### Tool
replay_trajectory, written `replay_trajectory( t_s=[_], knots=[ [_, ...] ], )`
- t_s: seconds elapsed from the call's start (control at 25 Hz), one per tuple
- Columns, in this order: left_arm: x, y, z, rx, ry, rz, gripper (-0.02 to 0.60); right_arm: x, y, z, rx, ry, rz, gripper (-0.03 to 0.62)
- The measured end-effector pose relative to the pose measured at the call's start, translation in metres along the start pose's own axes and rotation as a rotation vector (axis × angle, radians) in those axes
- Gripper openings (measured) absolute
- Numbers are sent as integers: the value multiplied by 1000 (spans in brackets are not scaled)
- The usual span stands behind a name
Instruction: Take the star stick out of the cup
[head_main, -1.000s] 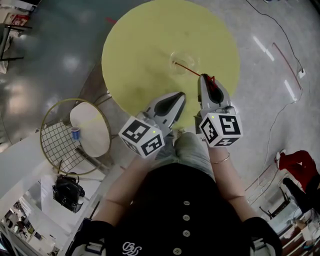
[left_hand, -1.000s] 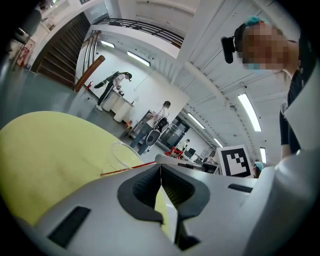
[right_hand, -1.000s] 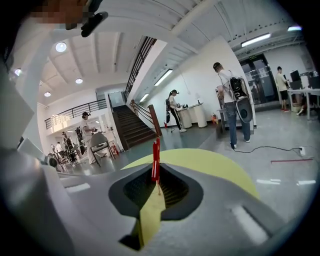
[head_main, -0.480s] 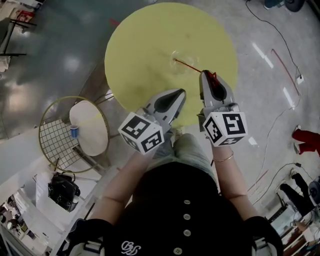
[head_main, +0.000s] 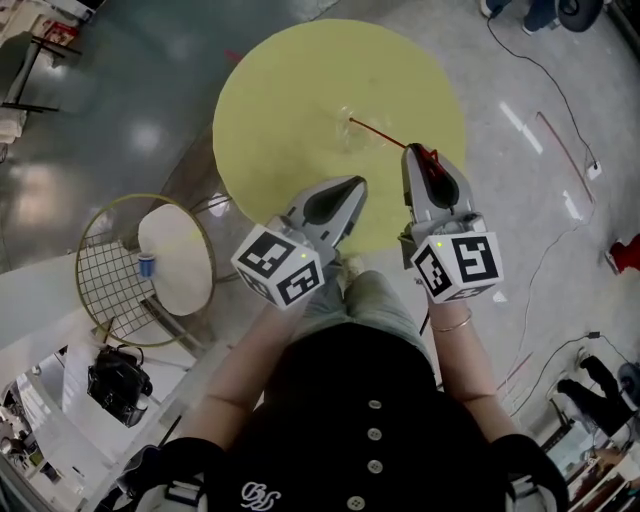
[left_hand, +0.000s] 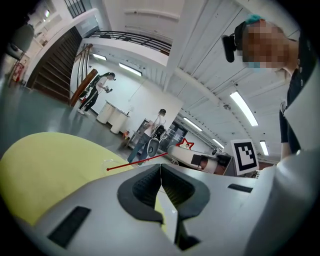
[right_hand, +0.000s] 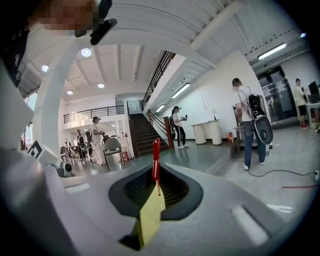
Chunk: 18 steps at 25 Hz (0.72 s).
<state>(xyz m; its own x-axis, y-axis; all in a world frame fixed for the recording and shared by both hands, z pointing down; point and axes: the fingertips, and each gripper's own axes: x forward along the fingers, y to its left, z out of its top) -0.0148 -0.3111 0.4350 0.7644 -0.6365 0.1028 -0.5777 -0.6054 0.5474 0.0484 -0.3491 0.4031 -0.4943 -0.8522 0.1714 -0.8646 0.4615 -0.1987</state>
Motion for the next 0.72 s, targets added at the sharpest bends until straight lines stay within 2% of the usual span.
replay_trajectory(
  t_s=[0.36, 0.72],
  knots=[
    [-17, -15, 25, 65, -78, 22, 12, -23, 25, 62, -51, -108, 80, 15],
    [-37, -33, 63, 186, -146, 38, 12, -42, 55, 88, -105, -171, 162, 15]
  ],
)
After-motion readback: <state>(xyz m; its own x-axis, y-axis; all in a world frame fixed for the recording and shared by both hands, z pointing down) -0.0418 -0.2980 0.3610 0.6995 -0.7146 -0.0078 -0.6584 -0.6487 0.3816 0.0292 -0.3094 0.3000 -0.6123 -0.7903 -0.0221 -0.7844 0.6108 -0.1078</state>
